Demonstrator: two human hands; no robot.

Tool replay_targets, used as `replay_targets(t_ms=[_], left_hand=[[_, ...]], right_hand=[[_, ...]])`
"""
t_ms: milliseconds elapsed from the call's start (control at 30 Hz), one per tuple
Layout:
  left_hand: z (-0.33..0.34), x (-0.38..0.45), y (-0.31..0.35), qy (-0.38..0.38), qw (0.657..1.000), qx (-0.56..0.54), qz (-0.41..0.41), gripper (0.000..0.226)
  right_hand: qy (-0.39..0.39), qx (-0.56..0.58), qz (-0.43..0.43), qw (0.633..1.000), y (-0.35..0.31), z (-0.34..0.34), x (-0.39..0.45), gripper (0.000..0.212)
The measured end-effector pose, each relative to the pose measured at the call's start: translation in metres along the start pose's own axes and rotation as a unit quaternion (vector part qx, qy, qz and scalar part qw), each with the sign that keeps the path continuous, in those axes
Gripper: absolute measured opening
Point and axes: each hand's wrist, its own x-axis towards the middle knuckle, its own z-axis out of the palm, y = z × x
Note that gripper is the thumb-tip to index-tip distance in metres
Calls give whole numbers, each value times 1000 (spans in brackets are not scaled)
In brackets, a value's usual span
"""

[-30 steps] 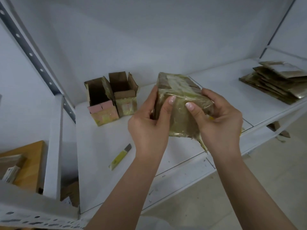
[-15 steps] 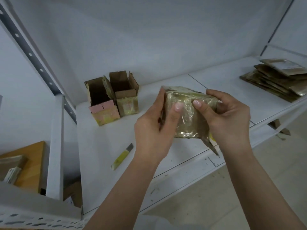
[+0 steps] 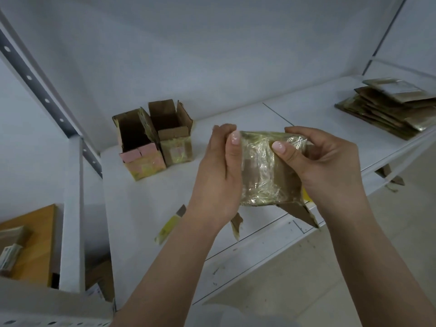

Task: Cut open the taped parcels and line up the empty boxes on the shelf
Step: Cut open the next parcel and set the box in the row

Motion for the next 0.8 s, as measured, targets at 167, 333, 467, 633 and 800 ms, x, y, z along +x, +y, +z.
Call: replay_targets(t_ms=[167, 333, 467, 633, 800], left_hand=[[1, 5, -3, 32, 995, 84, 35, 46], [2, 4, -2, 22, 998, 64, 6, 63], [5, 4, -7, 70, 996, 50, 9, 66], [9, 0, -10, 85, 995, 46, 16, 64], [-3, 5, -17, 90, 994, 54, 13, 62]], right_hand=[[1, -2, 10, 1000, 5, 4, -2, 59], [8, -18, 6, 1000, 5, 4, 0, 76], [30, 39, 18, 999, 4, 11, -6, 66], [58, -1, -36, 998, 4, 22, -8, 44], [-11, 65, 23, 998, -1, 8, -3, 60]])
